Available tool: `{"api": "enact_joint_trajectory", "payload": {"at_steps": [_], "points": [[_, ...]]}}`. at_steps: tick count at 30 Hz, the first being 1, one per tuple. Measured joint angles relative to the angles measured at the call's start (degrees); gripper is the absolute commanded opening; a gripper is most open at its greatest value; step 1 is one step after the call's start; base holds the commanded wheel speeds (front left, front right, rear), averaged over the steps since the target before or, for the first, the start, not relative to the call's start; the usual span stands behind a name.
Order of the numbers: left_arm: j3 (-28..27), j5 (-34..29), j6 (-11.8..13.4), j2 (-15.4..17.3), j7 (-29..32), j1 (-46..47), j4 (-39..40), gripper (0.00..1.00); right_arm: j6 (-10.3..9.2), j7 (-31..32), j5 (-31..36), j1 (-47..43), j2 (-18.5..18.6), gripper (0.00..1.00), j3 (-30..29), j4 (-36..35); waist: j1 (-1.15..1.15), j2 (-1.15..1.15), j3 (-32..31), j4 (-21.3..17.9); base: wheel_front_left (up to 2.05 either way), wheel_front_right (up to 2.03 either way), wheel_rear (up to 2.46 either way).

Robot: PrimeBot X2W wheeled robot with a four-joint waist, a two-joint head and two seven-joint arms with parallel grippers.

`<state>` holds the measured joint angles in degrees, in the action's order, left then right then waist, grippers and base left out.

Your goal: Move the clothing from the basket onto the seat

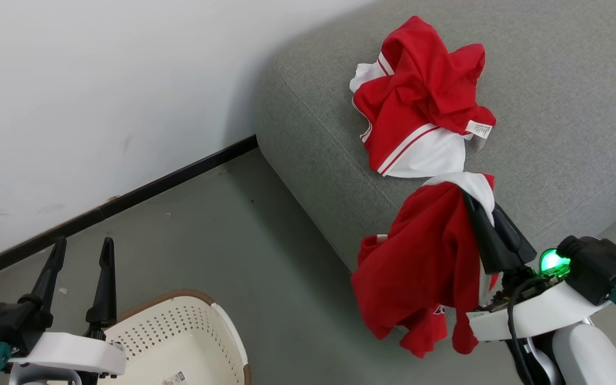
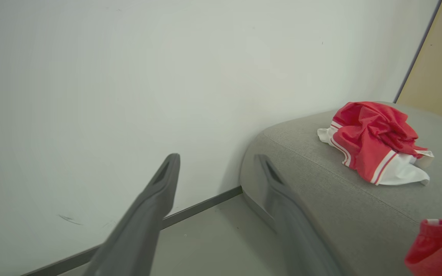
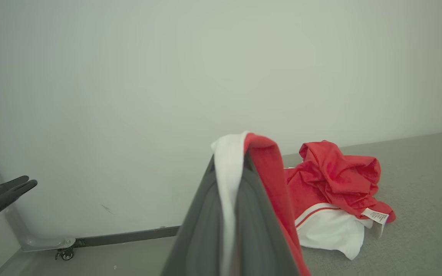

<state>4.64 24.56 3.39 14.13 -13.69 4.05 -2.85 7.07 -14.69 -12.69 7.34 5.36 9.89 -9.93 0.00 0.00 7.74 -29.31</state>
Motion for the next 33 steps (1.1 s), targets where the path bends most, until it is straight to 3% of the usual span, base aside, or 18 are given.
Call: {"api": "enact_joint_trajectory", "payload": {"at_steps": [10, 18, 33], "points": [[-0.4, -0.4, 0.52, 0.55, 0.53, -0.37, 1.58, 1.0, 0.0, -0.01, 1.52, 7.15, 0.67, 0.0, -7.28, 2.12, 0.0, 0.0, 2.19, 0.36, 0.0, 0.0, 0.0], [-0.44, -0.53, 0.58, 2.27, 1.86, -1.32, 3.32, 1.0, 0.0, 1.45, -2.53, 16.33, 2.5, 0.0, -14.6, 6.16, 0.0, 0.0, 4.84, 1.65, 0.0, 0.0, 0.0], [-0.52, -1.96, 1.0, 4.74, 5.67, -2.4, 8.13, 1.0, 0.0, 11.03, -3.79, 40.52, 12.95, 0.0, -20.79, 12.11, 0.0, 0.0, 11.46, 4.27, 0.0, 0.0, 0.0]]}}
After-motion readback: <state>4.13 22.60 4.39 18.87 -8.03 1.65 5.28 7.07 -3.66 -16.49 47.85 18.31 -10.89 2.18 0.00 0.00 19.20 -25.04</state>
